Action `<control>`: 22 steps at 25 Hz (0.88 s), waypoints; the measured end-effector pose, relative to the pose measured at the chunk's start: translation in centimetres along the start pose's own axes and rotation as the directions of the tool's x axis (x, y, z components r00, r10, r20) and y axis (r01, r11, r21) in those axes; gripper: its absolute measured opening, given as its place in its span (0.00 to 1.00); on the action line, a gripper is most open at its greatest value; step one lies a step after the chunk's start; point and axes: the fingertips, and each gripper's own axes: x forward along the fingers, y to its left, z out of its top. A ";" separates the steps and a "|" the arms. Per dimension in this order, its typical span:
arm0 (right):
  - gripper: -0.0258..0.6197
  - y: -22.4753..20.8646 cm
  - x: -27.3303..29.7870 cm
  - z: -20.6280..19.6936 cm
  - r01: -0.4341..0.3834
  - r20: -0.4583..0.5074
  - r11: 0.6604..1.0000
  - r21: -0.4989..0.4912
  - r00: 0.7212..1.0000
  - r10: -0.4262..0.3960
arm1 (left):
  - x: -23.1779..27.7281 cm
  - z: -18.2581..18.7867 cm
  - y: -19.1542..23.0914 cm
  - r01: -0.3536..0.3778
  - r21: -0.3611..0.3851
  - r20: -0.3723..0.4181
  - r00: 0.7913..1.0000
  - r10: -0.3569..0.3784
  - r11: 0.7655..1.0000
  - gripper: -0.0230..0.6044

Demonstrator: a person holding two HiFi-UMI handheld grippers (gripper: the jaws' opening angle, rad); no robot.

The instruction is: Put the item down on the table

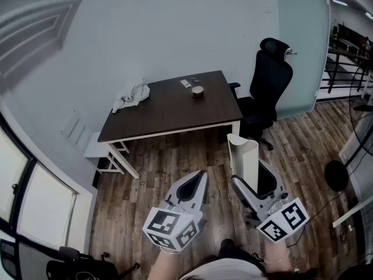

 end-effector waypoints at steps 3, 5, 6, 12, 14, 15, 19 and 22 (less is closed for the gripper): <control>0.52 -0.7 0.1 -0.2 -0.017 -0.006 1.000 0.002 1.000 0.017 | 1.0 -0.3 -0.1 0.001 -0.007 -0.004 1.000 -0.001 1.000 0.07; 0.52 -1.5 0.3 -0.3 -0.028 -0.005 1.000 0.004 1.000 0.028 | 1.8 -0.6 0.0 -0.003 -0.010 -0.011 1.000 0.003 1.000 0.07; 0.52 -1.9 0.5 -0.4 -0.031 -0.004 0.999 0.005 0.999 0.031 | 2.3 -0.7 0.1 -0.006 -0.010 -0.015 1.000 0.006 1.000 0.07; 0.52 -6.3 2.2 -0.7 -0.050 -0.010 0.999 0.010 0.999 0.051 | 6.5 -1.0 1.2 -0.030 -0.015 -0.006 1.000 0.030 0.999 0.07; 0.52 -8.1 2.7 -1.0 -0.053 -0.015 0.999 0.006 0.998 0.053 | 8.0 -1.4 1.5 -0.041 -0.013 -0.005 0.999 0.040 0.999 0.07; 0.52 -8.9 3.0 -1.3 -0.054 -0.020 0.999 0.005 0.998 0.054 | 8.6 -1.6 1.6 -0.046 -0.013 -0.007 0.999 0.046 0.999 0.07; 0.52 -11.2 4.3 -2.0 -0.061 -0.040 0.998 0.021 0.997 0.062 | 10.3 -2.3 2.7 -0.073 -0.022 -0.023 0.997 0.072 0.997 0.07; 0.52 -12.8 5.5 -2.3 -0.064 -0.046 0.997 0.034 0.997 0.066 | 11.7 -2.4 3.6 -0.088 -0.031 -0.027 0.996 0.088 0.996 0.07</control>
